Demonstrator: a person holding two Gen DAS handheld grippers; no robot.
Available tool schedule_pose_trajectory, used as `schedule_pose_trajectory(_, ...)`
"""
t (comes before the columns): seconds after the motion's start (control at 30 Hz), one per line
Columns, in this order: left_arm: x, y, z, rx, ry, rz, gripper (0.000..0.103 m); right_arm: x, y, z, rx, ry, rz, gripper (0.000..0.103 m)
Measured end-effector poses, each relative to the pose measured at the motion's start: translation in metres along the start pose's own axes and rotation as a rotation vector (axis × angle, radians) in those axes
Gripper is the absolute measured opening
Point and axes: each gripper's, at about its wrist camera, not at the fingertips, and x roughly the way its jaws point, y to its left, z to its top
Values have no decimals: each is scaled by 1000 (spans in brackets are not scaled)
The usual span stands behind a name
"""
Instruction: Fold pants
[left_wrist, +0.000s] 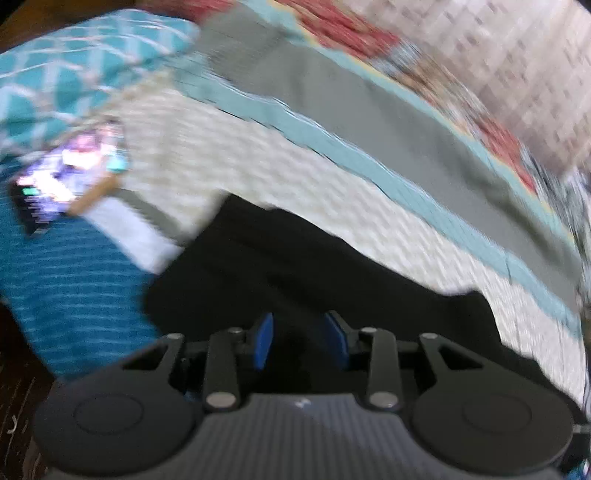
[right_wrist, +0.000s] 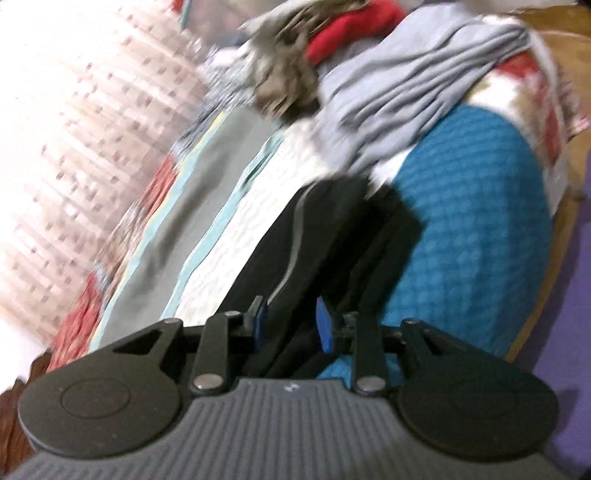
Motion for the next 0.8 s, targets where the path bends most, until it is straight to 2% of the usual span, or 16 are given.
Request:
schedule_pose_trajectory(0.13, 33, -51, -25, 118, 99, -51, 32, 23, -4, 6, 30, -10, -22, 38)
schedule_pose_trajectory(0.2, 45, -70, -37, 176, 125, -50, 33, 37, 0, 11, 28, -3, -54, 37)
schedule_pose_trajectory(0.27, 59, -80, -47, 207, 173, -33, 33, 41, -3, 15, 30, 19, -57, 10)
schedule_pose_trajectory(0.3, 64, -82, -52, 215, 194, -23, 33, 39, -1, 20, 28, 14, -44, 7)
schedule_pose_trajectory(0.37, 69, -85, -57, 246, 206, 8, 32, 19, 4, 23, -14, -62, -34, 7)
schedule_pose_trajectory(0.43, 70, -87, -61, 286, 198, 28, 31, 5, -2, 25, -35, -103, -72, 7)
schedule_pose_trajectory(0.53, 73, -89, -63, 325, 200, 51, 31, 20, -35, 21, 45, -26, -147, 8)
schedule_pose_trajectory(0.6, 70, -94, -66, 344, 195, 64, 33, 17, -44, 15, 99, -35, -102, 16)
schedule_pose_trajectory(0.63, 68, -94, -66, 347, 192, 57, 37, 12, -45, 14, 109, -56, -89, 33)
schedule_pose_trajectory(0.7, 63, -93, -68, 353, 188, 41, 41, -4, -50, 12, 126, -133, -76, 49)
schedule_pose_trajectory(0.8, 63, -89, -71, 369, 186, 36, 41, -17, -62, 9, 182, -172, -48, 49)
